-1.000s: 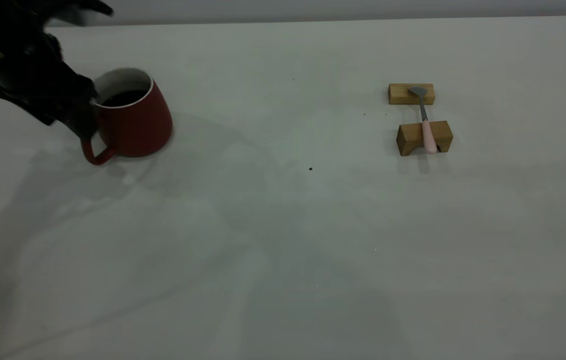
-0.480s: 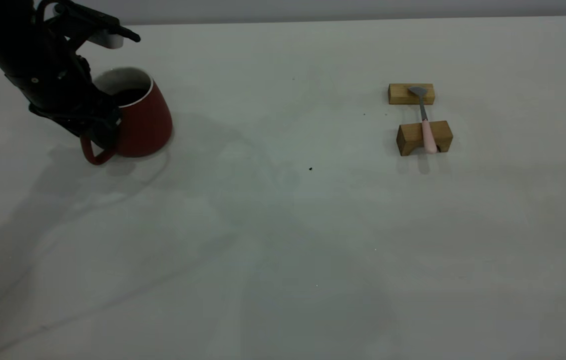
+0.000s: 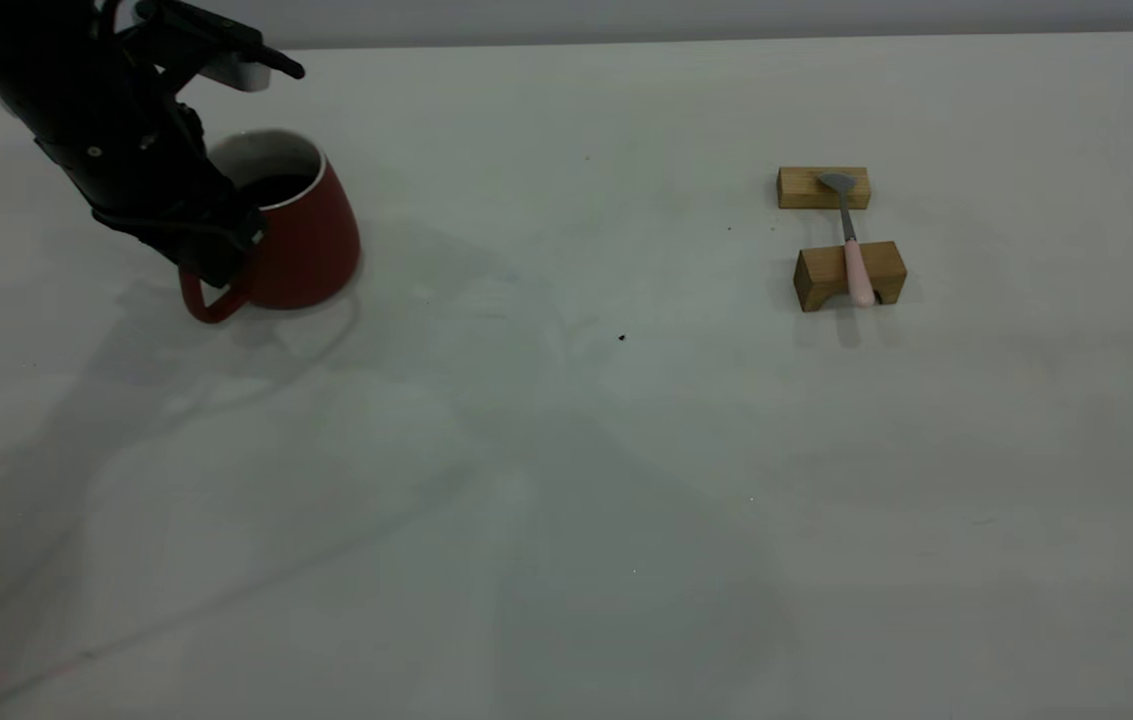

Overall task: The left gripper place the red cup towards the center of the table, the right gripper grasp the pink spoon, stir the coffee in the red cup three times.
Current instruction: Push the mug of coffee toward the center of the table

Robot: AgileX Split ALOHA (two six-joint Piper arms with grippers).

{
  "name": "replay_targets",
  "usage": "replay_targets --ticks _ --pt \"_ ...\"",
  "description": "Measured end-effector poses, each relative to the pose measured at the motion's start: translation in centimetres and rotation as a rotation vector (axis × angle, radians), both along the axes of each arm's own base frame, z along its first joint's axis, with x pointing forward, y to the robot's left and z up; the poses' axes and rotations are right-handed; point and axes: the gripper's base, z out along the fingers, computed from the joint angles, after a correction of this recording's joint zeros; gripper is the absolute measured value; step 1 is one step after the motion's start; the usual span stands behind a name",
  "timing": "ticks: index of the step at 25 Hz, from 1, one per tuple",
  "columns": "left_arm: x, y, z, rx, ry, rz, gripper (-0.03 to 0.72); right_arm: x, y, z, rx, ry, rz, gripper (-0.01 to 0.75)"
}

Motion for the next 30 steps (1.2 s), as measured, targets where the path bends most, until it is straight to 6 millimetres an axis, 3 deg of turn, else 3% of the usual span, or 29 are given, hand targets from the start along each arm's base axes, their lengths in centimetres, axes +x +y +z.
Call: replay_targets --ticks 8,25,30 --pt "-0.4 -2.3 0.0 0.000 0.000 -0.060 0.195 0.0 0.0 0.0 0.000 0.000 0.000 0.418" --pt "-2.0 -9.5 -1.0 -0.022 -0.065 -0.220 0.195 0.0 0.0 0.0 0.000 0.000 0.000 0.418" --pt "-2.2 -10.6 -1.0 -0.031 -0.078 -0.233 0.195 0.0 0.0 0.0 0.000 0.000 0.000 0.418"
